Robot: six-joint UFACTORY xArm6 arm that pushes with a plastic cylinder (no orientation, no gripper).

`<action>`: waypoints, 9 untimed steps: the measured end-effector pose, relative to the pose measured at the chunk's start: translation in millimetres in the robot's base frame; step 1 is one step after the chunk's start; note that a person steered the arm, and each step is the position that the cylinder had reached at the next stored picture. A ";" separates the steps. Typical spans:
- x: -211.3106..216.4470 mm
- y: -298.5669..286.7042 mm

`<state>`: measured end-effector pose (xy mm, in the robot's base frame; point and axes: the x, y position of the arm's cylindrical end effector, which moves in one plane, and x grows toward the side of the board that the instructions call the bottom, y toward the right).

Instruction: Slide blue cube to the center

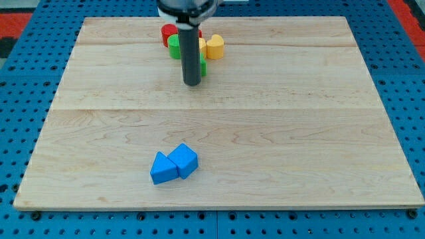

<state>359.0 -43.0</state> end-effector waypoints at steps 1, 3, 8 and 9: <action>0.3 9.9; 156.6 138.1; 201.7 -16.4; 165.2 -18.2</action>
<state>524.2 -61.1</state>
